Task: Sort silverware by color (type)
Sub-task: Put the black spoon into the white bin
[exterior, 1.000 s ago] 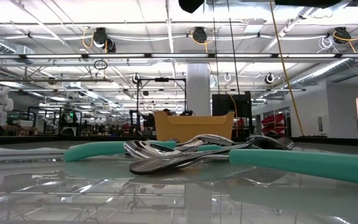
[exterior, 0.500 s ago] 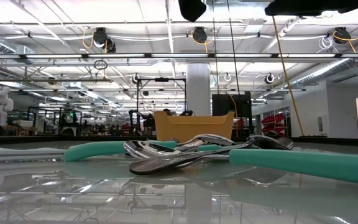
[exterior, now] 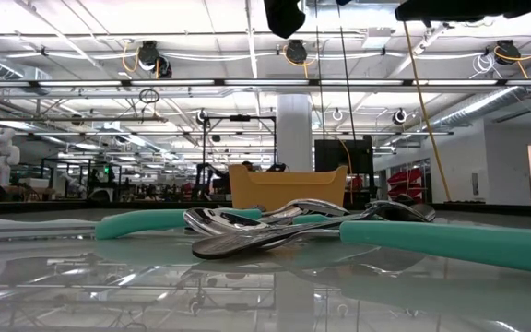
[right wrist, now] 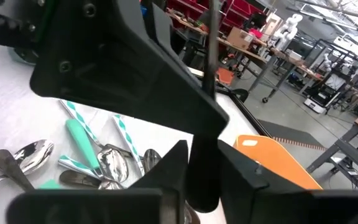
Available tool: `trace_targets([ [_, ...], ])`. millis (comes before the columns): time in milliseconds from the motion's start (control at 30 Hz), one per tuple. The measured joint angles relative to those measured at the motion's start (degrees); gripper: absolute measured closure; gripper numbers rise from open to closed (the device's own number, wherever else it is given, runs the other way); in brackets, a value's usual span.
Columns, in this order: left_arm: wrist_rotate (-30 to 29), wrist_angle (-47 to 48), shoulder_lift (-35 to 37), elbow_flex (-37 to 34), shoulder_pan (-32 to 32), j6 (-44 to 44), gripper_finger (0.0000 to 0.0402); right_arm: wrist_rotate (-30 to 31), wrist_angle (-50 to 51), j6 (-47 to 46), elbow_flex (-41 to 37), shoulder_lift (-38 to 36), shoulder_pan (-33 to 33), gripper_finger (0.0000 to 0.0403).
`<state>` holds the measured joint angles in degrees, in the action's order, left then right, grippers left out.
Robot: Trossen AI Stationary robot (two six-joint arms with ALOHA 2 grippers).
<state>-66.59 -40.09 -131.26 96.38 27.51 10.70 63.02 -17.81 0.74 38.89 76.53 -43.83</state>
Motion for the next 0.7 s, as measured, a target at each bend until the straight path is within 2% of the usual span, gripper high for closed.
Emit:
trace_targets([
  [267,2.7,-0.2,0.0,0.0,0.0,0.1,0.0347,-0.2,1.0,0.9,0.0,-1.3,-0.4,0.0376],
  [467,4.8,0.0,0.4,0.1,1.1,-0.1,0.0313,0.0,6.0,-1.4,0.0,-7.8,-2.6,0.0398],
  [700,5.3,2.1,2.9,0.1,3.2,-6.0,0.0307,-0.2,13.9,-7.3,0.0,-15.3,-6.2,0.0399],
])
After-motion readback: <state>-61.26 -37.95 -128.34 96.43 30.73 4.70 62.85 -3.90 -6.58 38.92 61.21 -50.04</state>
